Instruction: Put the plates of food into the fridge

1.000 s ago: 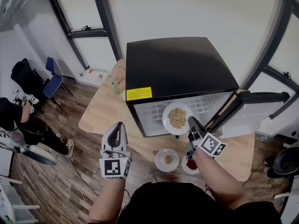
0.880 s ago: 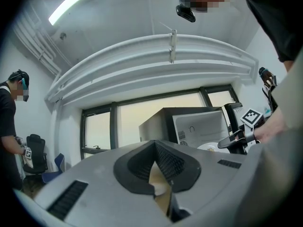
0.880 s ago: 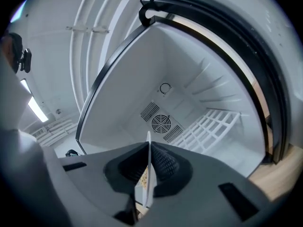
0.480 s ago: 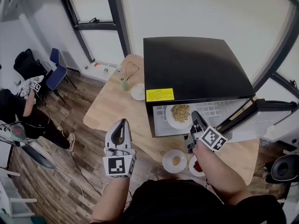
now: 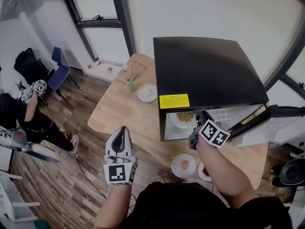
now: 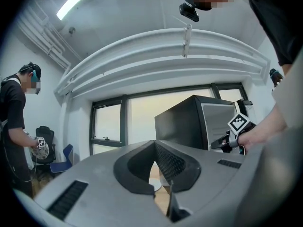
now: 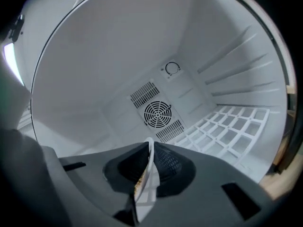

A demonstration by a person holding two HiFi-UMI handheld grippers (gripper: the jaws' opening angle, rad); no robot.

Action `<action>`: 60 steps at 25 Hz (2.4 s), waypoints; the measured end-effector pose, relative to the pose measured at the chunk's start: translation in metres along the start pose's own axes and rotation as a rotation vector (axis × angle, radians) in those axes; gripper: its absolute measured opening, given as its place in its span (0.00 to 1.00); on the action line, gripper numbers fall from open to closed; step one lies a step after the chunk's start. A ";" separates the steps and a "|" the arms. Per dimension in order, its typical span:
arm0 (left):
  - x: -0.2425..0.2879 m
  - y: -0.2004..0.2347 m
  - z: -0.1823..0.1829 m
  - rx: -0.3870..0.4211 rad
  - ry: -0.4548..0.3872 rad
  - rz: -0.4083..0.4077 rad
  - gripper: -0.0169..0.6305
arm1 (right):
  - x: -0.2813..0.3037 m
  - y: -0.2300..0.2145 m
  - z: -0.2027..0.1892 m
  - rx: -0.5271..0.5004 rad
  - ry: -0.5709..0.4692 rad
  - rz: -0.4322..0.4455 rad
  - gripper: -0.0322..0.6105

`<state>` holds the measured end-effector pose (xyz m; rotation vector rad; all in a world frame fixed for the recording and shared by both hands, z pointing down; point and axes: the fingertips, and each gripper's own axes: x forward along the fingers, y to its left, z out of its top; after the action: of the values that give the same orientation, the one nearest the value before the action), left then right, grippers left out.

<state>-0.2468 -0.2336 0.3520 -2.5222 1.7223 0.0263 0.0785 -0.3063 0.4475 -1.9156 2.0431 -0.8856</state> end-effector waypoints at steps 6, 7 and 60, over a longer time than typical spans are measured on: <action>-0.006 0.008 -0.001 -0.006 0.006 -0.011 0.03 | 0.017 -0.002 -0.013 -0.105 0.069 -0.084 0.12; -0.008 0.009 -0.006 0.005 0.017 -0.014 0.03 | 0.019 -0.003 -0.016 -0.137 0.078 -0.098 0.13; -0.010 -0.241 -0.047 0.090 -0.010 -0.738 0.03 | -0.320 -0.197 -0.175 0.175 -0.149 -0.509 0.18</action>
<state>-0.0277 -0.1415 0.4147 -2.8963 0.6798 -0.0854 0.1948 0.0546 0.6160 -2.3562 1.3624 -0.9475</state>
